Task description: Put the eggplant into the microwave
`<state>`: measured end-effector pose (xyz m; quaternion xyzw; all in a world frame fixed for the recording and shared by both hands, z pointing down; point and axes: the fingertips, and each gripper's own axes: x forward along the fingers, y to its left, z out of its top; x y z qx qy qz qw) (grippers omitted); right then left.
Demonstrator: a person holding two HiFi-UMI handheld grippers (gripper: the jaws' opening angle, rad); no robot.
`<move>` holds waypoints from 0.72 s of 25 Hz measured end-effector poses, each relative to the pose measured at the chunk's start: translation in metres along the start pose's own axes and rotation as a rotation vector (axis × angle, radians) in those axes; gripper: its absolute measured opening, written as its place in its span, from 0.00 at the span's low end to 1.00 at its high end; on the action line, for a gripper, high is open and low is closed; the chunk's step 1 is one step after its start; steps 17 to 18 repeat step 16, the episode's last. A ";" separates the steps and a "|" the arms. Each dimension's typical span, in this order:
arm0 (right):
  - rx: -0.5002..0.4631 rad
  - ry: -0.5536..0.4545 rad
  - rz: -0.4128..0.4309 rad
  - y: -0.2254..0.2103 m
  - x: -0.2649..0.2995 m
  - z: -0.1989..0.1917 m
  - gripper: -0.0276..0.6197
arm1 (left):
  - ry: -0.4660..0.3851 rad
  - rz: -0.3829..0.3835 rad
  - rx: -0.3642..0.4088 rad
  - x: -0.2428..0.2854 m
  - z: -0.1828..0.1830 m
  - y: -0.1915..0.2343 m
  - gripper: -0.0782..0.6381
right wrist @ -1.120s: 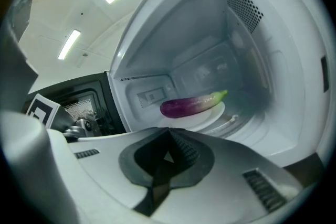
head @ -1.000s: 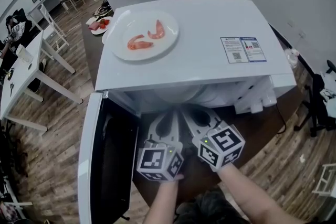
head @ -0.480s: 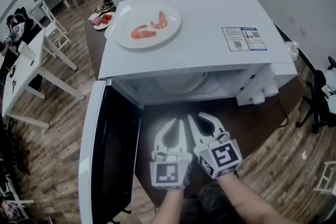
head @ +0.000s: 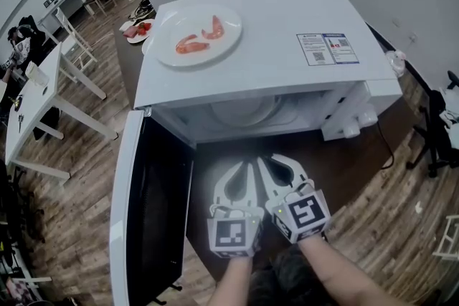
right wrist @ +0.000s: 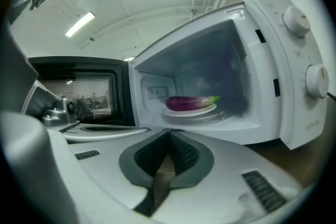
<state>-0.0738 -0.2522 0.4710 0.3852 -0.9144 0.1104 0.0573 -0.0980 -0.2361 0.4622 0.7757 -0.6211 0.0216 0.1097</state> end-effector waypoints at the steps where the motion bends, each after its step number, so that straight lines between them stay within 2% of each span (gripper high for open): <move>1: -0.003 -0.004 0.001 0.000 0.000 0.001 0.04 | -0.001 0.001 0.000 0.000 0.000 0.000 0.11; 18: -0.066 0.020 0.024 0.006 0.002 -0.003 0.04 | -0.013 0.000 -0.057 -0.002 0.002 0.007 0.11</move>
